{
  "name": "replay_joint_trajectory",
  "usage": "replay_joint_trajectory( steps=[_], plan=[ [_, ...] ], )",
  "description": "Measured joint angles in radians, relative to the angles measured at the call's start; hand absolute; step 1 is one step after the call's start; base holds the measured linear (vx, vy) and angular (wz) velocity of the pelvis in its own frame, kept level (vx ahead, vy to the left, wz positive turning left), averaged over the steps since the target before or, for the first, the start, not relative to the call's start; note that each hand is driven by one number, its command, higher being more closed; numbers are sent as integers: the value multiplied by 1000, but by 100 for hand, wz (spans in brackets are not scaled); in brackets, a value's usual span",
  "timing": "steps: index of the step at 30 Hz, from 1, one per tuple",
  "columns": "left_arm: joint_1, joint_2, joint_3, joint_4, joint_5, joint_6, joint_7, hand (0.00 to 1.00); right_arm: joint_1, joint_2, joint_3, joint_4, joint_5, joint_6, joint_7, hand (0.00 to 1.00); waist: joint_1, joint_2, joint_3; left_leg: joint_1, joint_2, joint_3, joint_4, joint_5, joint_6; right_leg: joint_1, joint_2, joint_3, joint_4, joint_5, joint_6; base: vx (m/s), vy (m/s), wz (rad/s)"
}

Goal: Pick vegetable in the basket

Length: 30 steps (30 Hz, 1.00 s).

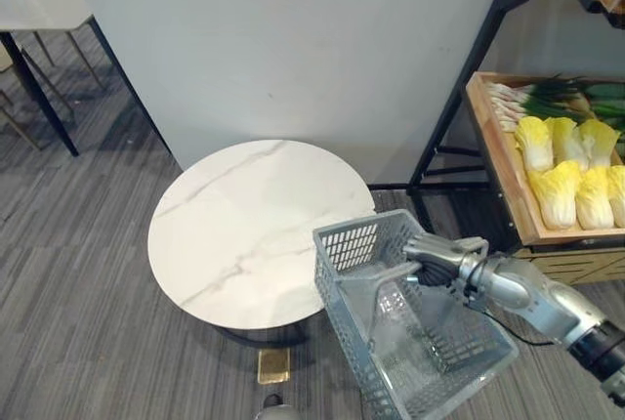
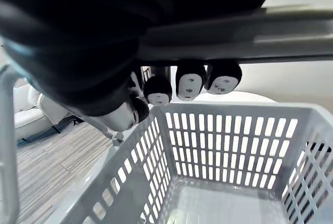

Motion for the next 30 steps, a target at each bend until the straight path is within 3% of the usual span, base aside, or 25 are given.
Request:
replay_joint_trajectory(
  steps=[4,8,10,13,15,16,17,18,19,20,21,22,23,24,25,27,28,29,30],
  plan=[
    [22,-6,8,1,1,3,3,0,73,5,-71,2,0,-1,1,100,-12,15,-8,18,0,20,12,-10,-1,11,4,20,1,-4,4,29,7,-14],
    [25,-24,7,21,40,10,5,0,194,28,-205,5,-2,17,-8,100,-46,45,-4,18,21,42,133,-90,7,2,8,54,99,-55,15,1,56,-22],
    [23,-24,-2,21,40,10,7,0,267,46,-269,5,-18,28,-20,100,-62,41,0,36,18,60,174,-124,13,-17,0,83,176,-85,27,-11,123,-35],
    [18,-2,-41,19,42,30,10,0,322,60,-318,5,-51,51,-52,100,-101,31,2,15,11,125,251,-182,29,-58,-14,144,195,-77,48,-78,158,-66],
    [10,11,-50,21,76,37,11,0,329,74,-320,9,-59,64,-68,100,-113,9,8,13,0,195,268,-197,65,-85,-29,126,168,-111,-17,-121,147,-89],
    [-3,2,-49,20,80,40,16,0,326,91,-325,30,-62,66,-79,100,-111,45,-1,21,29,253,229,-181,93,-102,-35,-7,175,-194,-134,-119,127,-145],
    [-8,-7,-42,16,78,38,24,0,308,105,-322,34,-79,62,-97,100,-102,46,7,20,49,325,231,-168,83,-178,-55,-136,391,-201,-147,-77,125,-144],
    [-18,4,-39,9,72,41,29,0,298,116,-322,34,-85,58,-100,100,-112,27,16,23,47,346,263,-184,89,-188,-76,-198,493,-152,-210,-129,168,-178],
    [-23,24,-10,0,59,54,34,0,272,148,-318,47,-93,51,-115,100,-105,6,25,9,42,368,285,-223,113,-188,-54,-285,435,-93,-295,-195,162,-222],
    [-25,15,25,13,57,57,29,0,241,194,-309,46,-100,49,-119,100,-70,29,29,30,76,465,240,-201,135,-173,15,-277,365,-49,-321,-196,127,-228],
    [-34,9,36,12,54,54,30,0,241,201,-306,37,-100,43,-121,100,-75,30,34,44,77,504,221,-186,125,-175,-9,-342,484,-140,-323,-152,56,-186],
    [-41,10,18,-1,32,53,32,0,239,202,-301,43,-100,26,-124,100,-82,23,30,72,62,544,203,-173,126,-132,-69,-426,645,-277,-266,-44,65,-113],
    [-49,9,6,-1,28,53,36,0,231,206,-300,48,-99,24,-123,100,-76,19,30,81,57,576,208,-173,126,-78,-94,-455,670,-333,-202,-79,59,-137],
    [-54,9,5,0,22,53,41,0,205,215,-290,61,-96,24,-123,100,-64,17,29,84,59,621,222,-176,131,-24,-113,-485,649,-382,-171,-51,10,-115],
    [-54,9,2,1,21,53,41,0,186,219,-278,70,-96,25,-123,100,-60,17,29,83,60,644,228,-176,132,-7,-118,-497,634,-397,-162,-90,-72,-123],
    [-61,5,2,1,19,46,43,0,152,221,-233,95,-96,27,-123,100,-46,17,28,81,79,716,253,-177,132,48,-111,-540,534,-426,-111,-68,-122,-103],
    [-62,1,8,2,19,43,44,0,143,222,-208,106,-96,26,-123,100,-41,19,27,80,89,744,270,-177,131,63,-79,-533,444,-425,-72,-49,-133,-79],
    [-67,0,9,4,19,42,43,0,142,221,-201,113,-96,27,-123,100,-43,34,28,79,102,750,277,-175,128,70,-52,-524,405,-402,-62,-79,-167,-72],
    [-67,-10,8,22,20,42,44,0,148,219,-185,120,-97,34,-119,100,-44,59,22,73,124,748,279,-160,127,93,4,-507,311,-355,-77,-92,-153,-53]
  ],
)
